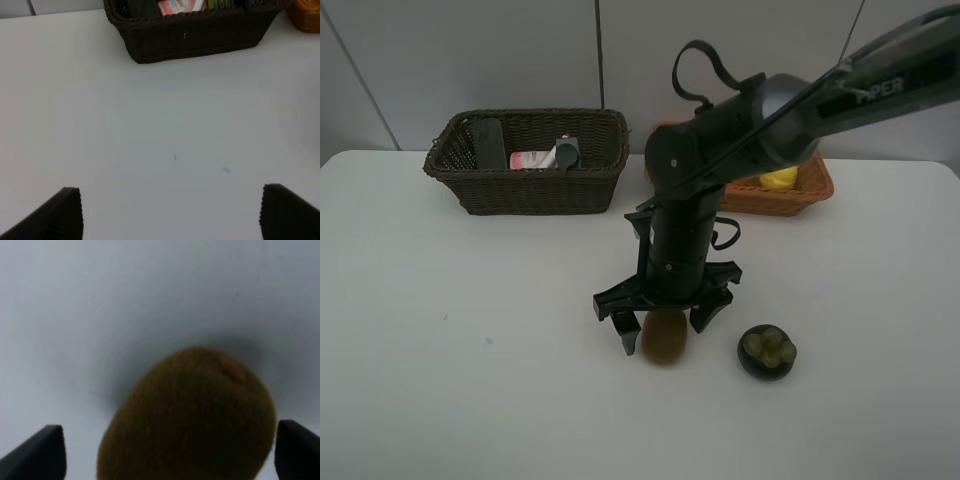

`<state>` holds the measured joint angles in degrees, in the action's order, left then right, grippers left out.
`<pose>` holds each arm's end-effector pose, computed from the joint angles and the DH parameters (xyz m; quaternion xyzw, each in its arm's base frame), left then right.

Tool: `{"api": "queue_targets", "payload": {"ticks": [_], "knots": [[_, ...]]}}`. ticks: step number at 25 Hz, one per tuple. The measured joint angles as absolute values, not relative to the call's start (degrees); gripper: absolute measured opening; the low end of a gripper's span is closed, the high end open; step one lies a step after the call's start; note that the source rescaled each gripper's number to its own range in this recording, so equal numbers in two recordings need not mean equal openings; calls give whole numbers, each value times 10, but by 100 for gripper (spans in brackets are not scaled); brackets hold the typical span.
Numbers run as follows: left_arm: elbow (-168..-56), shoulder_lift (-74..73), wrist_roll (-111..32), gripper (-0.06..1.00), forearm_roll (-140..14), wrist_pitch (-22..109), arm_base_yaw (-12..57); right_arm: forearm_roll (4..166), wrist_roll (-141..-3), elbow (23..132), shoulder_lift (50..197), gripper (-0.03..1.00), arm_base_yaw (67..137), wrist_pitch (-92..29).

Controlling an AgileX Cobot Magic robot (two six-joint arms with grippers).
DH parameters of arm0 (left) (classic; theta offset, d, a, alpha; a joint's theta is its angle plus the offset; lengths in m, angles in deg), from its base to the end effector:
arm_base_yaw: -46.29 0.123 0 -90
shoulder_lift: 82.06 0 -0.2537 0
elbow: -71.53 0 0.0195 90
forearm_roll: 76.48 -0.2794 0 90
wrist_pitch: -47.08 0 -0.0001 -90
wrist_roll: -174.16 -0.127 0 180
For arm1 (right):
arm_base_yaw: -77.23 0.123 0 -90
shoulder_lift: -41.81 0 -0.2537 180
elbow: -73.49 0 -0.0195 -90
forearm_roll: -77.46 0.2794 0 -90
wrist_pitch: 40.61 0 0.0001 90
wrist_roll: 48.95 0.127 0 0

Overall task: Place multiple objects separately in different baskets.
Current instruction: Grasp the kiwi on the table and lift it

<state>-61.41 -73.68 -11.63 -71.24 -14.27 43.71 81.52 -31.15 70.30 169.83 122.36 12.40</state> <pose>0.0806 -0.0138 0.2776 0.0644 0.8484 -0.0310 0.5246 0.2560 0.2673 0.0270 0.2142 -0.9757 -0.0042 0.0457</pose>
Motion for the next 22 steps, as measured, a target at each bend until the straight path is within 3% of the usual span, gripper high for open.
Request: {"api": "queue_targets", "payload": {"ticks": [22], "knots": [[-614, -737, -116, 92, -712, -143, 437, 828, -310, 703, 1704, 96, 1184, 89]]}}
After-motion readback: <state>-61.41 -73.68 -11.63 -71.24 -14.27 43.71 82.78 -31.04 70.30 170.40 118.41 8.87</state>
